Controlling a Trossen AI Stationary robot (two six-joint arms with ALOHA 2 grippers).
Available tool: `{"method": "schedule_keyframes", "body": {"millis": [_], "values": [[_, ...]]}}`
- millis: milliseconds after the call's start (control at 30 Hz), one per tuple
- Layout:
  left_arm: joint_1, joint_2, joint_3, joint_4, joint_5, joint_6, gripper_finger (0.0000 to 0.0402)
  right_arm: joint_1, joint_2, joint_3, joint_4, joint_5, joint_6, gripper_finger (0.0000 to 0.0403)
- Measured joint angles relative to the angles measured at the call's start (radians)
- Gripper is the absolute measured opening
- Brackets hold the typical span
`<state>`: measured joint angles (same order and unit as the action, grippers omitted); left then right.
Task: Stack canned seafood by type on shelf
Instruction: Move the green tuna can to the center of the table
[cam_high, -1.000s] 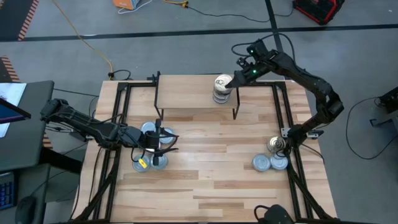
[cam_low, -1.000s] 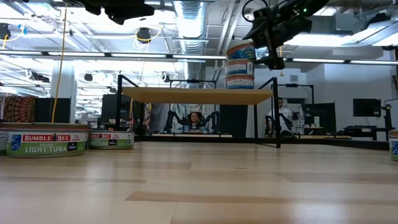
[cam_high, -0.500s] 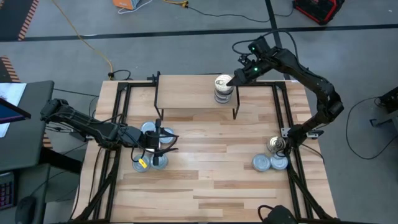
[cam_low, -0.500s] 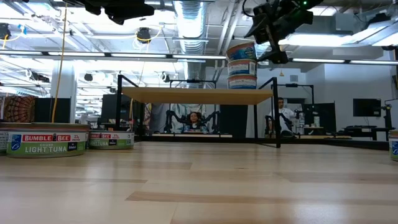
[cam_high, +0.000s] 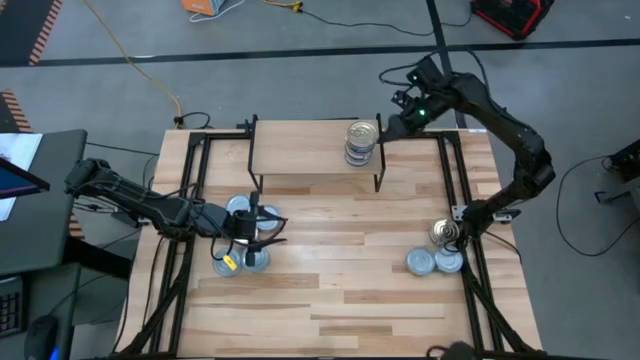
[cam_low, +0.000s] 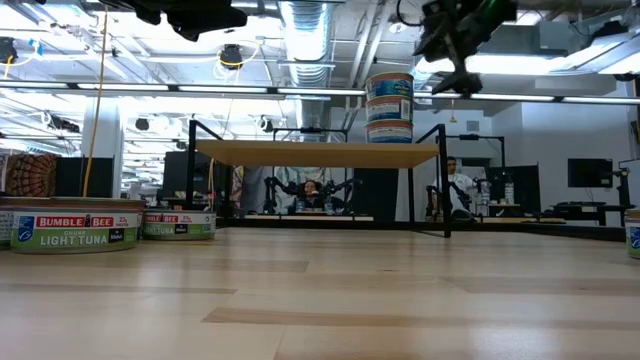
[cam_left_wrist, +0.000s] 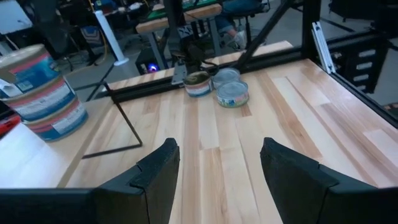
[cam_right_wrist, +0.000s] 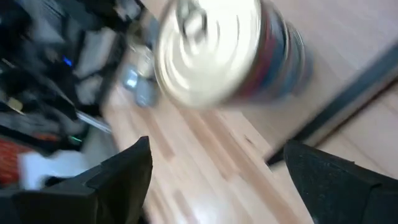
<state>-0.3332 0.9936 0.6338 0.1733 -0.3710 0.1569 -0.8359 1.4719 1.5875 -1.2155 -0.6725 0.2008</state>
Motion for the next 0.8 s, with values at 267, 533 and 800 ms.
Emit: {"method": "schedule_keyframes", "body": {"millis": [267,533,800], "values": [[-0.038,0.000,0.000,-0.088,0.003,-0.068,0.0214,0.247,-0.171,-0.175,-0.059,0.392,0.027,0.0382],[-0.038,0.002,0.000,-0.141,-0.002,-0.218,0.0214,0.579,-0.313,-0.512,0.240,0.561,0.226,0.0382],[-0.038,0.023,0.001,-0.514,0.035,-0.593,0.0214,0.871,-0.317,-0.766,0.760,0.891,0.267,0.0382]]}}
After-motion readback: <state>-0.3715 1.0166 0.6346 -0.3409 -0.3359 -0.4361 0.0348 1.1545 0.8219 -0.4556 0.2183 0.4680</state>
